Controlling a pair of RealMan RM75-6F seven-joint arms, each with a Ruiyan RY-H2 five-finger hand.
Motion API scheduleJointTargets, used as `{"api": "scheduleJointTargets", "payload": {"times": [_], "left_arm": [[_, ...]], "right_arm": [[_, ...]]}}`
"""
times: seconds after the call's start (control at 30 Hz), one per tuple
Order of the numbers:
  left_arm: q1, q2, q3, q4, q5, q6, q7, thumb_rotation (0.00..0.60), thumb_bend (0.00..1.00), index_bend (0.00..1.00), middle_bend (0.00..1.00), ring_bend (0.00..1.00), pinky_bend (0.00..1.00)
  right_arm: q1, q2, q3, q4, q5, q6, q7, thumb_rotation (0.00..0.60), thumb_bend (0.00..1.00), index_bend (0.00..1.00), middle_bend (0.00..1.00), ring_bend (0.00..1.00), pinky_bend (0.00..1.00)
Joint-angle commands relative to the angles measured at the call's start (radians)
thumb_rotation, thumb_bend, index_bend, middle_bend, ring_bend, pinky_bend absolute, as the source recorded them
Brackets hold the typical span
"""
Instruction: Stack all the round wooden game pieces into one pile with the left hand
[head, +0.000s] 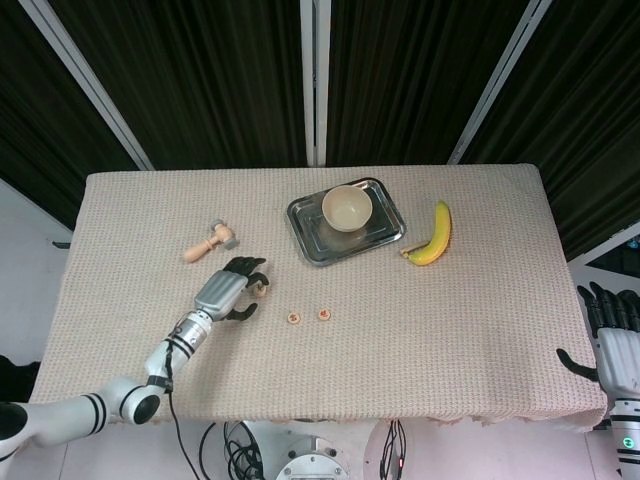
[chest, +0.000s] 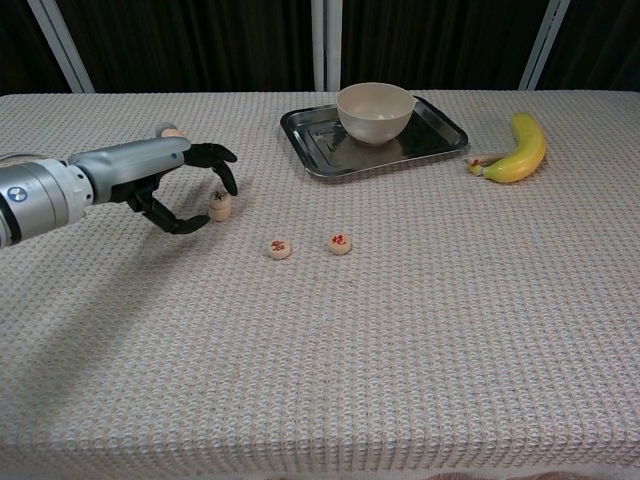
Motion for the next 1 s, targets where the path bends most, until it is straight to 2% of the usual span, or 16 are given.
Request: {"api": "scheduleJointTargets", "payload": {"times": [0.03,1.0], "left_arm": [[0.001,0.001,-0.001,-0.003,-0.006,-0.001,0.001,0.600,0.41,0.31,0.03,0.00,0.00],[0.005,0.001,-0.004,0.006,-0.020,-0.009,-0.014,0.600,0.41,0.31,0.03,0.00,0.00]], "right_arm": [[0.000,-0.001,0.000,0.002,0.000,-0.001,0.001,0.600,0.13,0.00,0.00,0.00,0.00],[0.001,-0.004,0.001,0.004,0.006,-0.005,-0.003,0.600,0.13,0.00,0.00,0.00,0.00]]}}
